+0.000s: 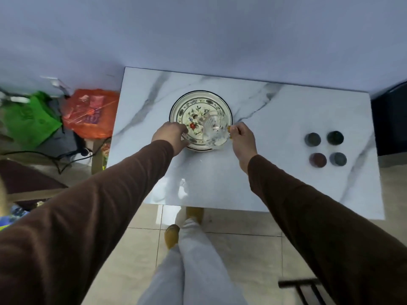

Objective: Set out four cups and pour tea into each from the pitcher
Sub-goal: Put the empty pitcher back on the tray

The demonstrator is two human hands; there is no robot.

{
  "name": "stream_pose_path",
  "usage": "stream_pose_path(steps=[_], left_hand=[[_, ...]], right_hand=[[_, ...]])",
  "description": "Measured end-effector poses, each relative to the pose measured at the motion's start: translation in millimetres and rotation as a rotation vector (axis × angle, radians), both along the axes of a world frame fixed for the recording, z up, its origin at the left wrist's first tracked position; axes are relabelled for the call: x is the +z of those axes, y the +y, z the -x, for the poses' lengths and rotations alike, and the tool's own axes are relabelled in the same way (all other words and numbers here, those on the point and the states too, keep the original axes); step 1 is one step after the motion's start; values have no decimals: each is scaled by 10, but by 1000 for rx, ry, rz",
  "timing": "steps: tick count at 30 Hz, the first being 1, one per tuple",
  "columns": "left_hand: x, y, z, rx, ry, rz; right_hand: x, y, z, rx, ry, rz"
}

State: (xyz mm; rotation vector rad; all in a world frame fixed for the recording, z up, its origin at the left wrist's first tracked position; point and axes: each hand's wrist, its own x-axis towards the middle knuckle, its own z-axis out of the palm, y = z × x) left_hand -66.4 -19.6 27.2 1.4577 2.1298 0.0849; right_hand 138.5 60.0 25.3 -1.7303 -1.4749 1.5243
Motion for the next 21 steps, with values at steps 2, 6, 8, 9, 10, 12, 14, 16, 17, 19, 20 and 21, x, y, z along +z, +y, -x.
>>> stream_pose_path(steps=[2,6,8,9,10,12,14,16,17,19,20,21], left_hand=[[-138,81,60,-21,15,10],[-418,215,184,-56,24,40],[-543,279,249,-65,18,53],[-602,316,282,-61,12,52],[-663,351,308,-58,5,52],[-761,426,342,-60,-12,53],[-858,508,376,-68,-19,58],[-929,561,397,-81,-19,58],[-953,588,404,-88,-19,55],[-991,627,419,-103,-20,45],[-1010,639,426,-112,-20,40],[-1010,647,431,-121,-18,41]], right_hand=[[-142,143,116,12,10,9],[-476,386,317,16,21,-1],[-648,459,413,23,20,9],[-730,498,468,26,25,19],[-811,534,518,36,29,30],[-946,595,584,57,26,49],[-1064,660,636,67,16,62],[-1146,700,651,75,14,74],[-1172,718,656,75,14,85],[-1213,746,655,71,19,100],[-1228,750,651,72,15,103],[-1223,747,649,80,5,104]])
